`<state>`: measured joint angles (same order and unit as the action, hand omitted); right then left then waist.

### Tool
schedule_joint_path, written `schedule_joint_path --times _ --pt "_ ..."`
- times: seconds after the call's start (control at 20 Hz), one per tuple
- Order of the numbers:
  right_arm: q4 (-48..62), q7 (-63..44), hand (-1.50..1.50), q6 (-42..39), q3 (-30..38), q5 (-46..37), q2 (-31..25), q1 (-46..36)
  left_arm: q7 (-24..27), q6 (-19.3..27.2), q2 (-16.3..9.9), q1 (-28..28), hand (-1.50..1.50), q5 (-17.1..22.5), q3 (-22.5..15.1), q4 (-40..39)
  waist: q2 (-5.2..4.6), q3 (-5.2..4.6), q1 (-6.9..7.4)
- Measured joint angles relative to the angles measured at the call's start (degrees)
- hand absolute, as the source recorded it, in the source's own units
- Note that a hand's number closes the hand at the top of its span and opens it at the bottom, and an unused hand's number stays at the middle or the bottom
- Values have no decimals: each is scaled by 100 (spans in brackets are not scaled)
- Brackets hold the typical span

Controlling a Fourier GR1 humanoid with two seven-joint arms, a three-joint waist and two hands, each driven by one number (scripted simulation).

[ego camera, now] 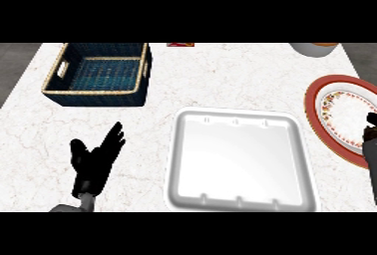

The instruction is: Pick the sweet potato from the tray and place it in the plate

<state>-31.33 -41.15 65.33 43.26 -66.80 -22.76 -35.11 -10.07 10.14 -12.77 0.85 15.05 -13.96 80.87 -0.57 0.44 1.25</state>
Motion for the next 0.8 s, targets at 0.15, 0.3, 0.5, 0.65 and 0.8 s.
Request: schedule_joint_path --times 0.15,0.3,0.5,0.65,0.8 --pt "-321 666 -150 313 -44 580 79 108 -23 -7 -32 30 0 10 61 8 7 2 -20" --pt "-696 1183 -150 585 -82 1202 187 269 4 -31 -43 -37 0 -3 70 0 17 -3 -35" --pt "-1403 1703 -150 765 -292 2199 413 605 -50 1 -31 -89 0 -38 82 80 39 -12 -78" --pt "-2286 2103 -150 739 -644 3041 768 1136 -47 -12 -50 -154 0 -32 143 79 60 -19 -131" --pt "-3223 2480 -150 625 -1035 3758 1112 1757 -49 -13 -35 -229 0 -49 155 127 74 -25 -167"
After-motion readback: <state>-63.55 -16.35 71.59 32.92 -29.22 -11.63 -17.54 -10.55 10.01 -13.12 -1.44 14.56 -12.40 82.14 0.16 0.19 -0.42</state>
